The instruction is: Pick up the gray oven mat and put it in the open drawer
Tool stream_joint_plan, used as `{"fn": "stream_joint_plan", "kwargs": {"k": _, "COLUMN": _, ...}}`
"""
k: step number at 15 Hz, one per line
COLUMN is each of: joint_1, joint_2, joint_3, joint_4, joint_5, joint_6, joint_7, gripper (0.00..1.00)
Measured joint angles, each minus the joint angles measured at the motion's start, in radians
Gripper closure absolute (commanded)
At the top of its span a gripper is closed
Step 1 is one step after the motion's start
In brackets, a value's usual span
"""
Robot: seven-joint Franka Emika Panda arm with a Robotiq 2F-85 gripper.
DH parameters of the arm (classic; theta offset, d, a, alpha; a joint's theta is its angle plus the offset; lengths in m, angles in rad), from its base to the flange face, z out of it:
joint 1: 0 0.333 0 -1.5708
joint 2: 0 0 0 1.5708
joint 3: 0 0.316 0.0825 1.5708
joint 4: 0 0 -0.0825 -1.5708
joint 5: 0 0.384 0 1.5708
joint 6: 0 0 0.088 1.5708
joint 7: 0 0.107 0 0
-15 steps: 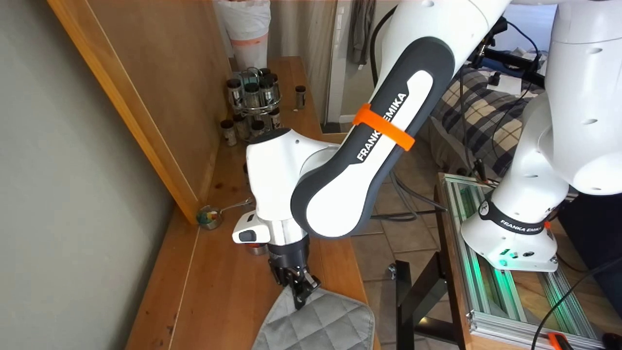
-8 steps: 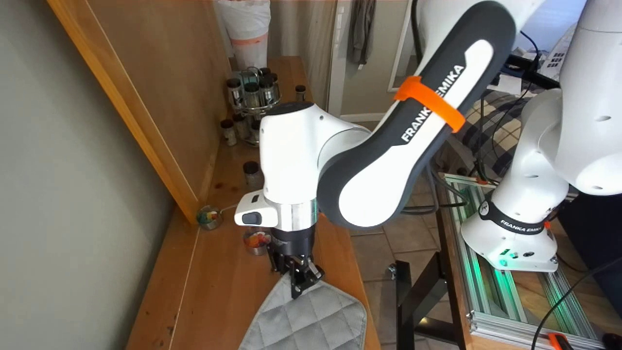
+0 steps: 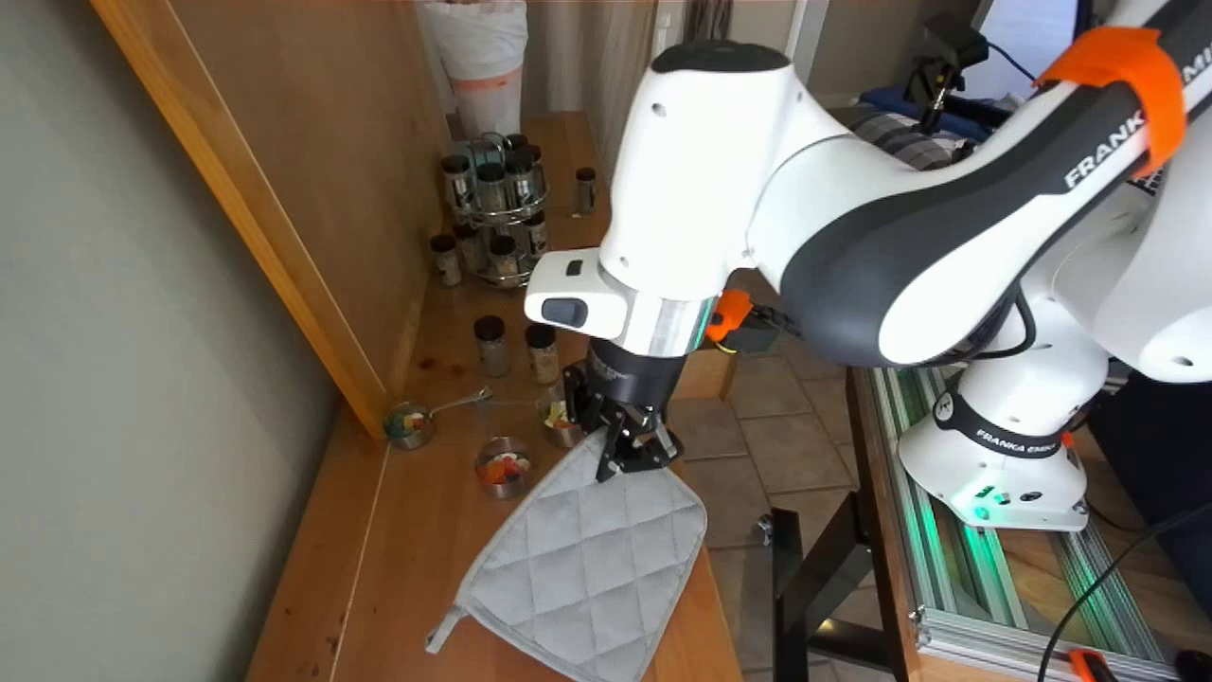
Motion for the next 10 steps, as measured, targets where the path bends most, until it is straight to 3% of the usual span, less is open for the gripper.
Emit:
{"fn": "stream_joint_plan", "kwargs": {"k": 3, "joint_1": 0.016, "joint_2": -0.118, "joint_3": -0.034, "joint_4": -0.058, "joint_5": -0.094, "joint_6": 0.004, "joint_7": 0.093, "gripper": 0.98}}
{"fn": "stream_joint_plan", "kwargs": {"k": 4, "joint_1": 0.020, "joint_2": -0.151, "joint_3": -0.043, "joint_4": -0.077, "joint_5": -0.119, "joint_6": 0.024, "joint_7": 0.107, "gripper": 0.92}}
{"fn": "stream_joint_plan", "kwargs": {"k": 5, "joint_1": 0.026, "joint_2": -0.181, "joint_3": -0.052, "joint_4": -0.098, "joint_5": -0.141, "joint_6": 0.056, "joint_7": 0.109, "gripper": 0.92}}
{"fn": "stream_joint_plan", "kwargs": {"k": 10, "joint_1": 0.039, "joint_2": -0.234, "joint_3": -0.062, "joint_4": -0.141, "joint_5": -0.157, "joint_6": 0.089, "joint_7": 0.109, "gripper": 0.92}}
